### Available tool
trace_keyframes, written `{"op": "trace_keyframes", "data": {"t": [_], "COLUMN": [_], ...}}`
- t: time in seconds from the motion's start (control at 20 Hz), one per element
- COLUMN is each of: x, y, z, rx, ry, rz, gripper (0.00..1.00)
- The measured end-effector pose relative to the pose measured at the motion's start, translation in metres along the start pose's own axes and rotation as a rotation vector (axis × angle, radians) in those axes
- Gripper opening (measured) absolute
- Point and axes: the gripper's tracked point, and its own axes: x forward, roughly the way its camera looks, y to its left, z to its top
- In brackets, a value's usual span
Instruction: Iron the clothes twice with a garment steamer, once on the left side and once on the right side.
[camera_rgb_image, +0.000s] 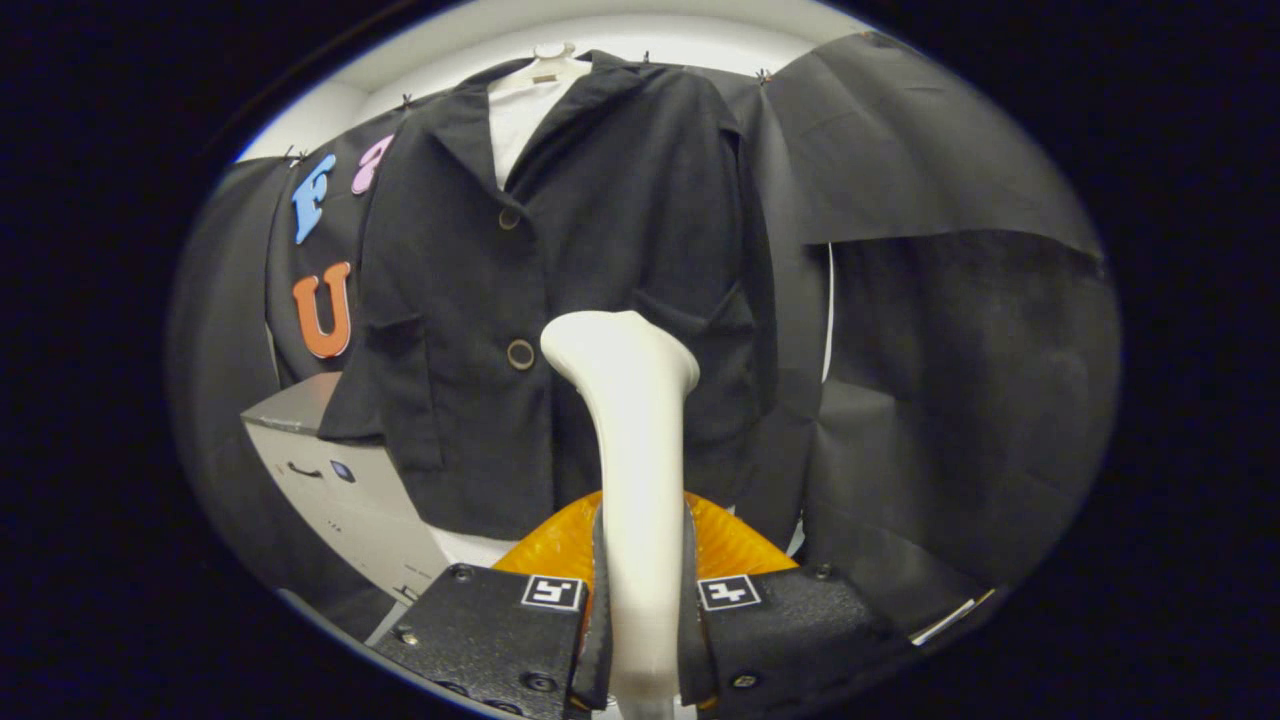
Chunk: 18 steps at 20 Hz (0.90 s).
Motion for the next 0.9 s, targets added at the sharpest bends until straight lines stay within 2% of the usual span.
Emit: {"op": "trace_keyframes", "data": {"t": [0.2,0.35,0.55,0.9], "x": [0.005,-0.01,-0.047,-0.158], "y": [-0.008,-0.007,-0.002,0.009], "z": [-0.056,-0.084,-0.08,-0.06], "rx": [0.001,0.027,0.032,0.023], "ry": [0.108,0.17,0.137,0.064], "rz": [-0.032,-0.048,-0.046,0.002], "gripper": [0.29,0.29,0.29,0.29]}}
